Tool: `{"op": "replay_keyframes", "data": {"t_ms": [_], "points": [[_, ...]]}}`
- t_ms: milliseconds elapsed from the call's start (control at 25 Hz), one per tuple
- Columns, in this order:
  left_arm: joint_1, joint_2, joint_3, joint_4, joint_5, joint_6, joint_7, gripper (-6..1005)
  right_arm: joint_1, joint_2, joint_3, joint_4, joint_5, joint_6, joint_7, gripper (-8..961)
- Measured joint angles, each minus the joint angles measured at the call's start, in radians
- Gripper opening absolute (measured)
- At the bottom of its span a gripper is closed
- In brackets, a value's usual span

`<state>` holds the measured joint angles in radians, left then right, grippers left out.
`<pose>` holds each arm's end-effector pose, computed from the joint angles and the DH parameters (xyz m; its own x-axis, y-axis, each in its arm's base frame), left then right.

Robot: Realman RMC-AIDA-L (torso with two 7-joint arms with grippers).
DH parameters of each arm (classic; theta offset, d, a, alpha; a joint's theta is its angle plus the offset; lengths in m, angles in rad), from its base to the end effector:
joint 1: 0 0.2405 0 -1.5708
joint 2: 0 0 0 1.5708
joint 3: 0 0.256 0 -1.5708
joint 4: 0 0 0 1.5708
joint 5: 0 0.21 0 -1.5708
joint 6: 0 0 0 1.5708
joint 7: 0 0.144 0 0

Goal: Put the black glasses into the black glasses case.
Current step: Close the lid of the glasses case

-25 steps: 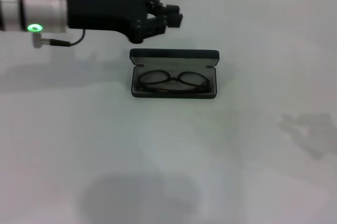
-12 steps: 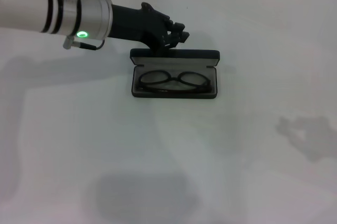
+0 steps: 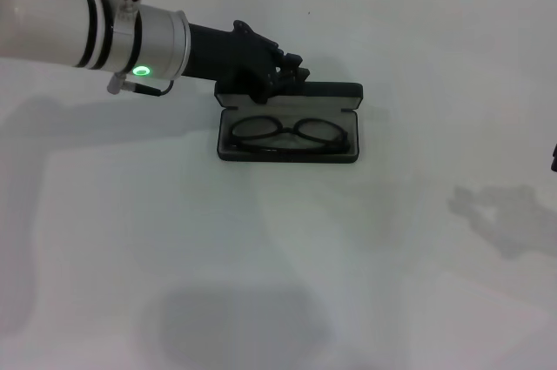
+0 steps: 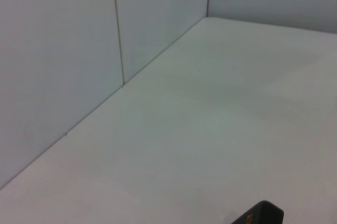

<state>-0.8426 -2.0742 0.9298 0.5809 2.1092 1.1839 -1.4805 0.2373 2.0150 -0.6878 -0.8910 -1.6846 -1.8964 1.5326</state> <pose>-0.1837 0.4147 -0.0420 0.9544 0.2029 0.2191 0.2602 -0.9250 -0.2770 0.2856 0.2537 0.0855 0.6403 -0.3155 -0.7004 -0.5053 -0.8597 -0.0747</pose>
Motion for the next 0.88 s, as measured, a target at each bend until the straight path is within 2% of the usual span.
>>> {"op": "replay_keyframes", "data": {"t_ms": [680, 880], "points": [[-0.003, -0.008, 0.061, -0.027, 0.021, -0.029, -0.013, 187, 0.043, 0.001, -0.001, 0.067, -0.010, 0.019, -0.039, 236], [-0.006, -0.011, 0.117, -0.028, 0.019, -0.019, -0.026, 186, 0.050, 0.001, -0.001, 0.075, -0.011, 0.019, -0.043, 241]]}}
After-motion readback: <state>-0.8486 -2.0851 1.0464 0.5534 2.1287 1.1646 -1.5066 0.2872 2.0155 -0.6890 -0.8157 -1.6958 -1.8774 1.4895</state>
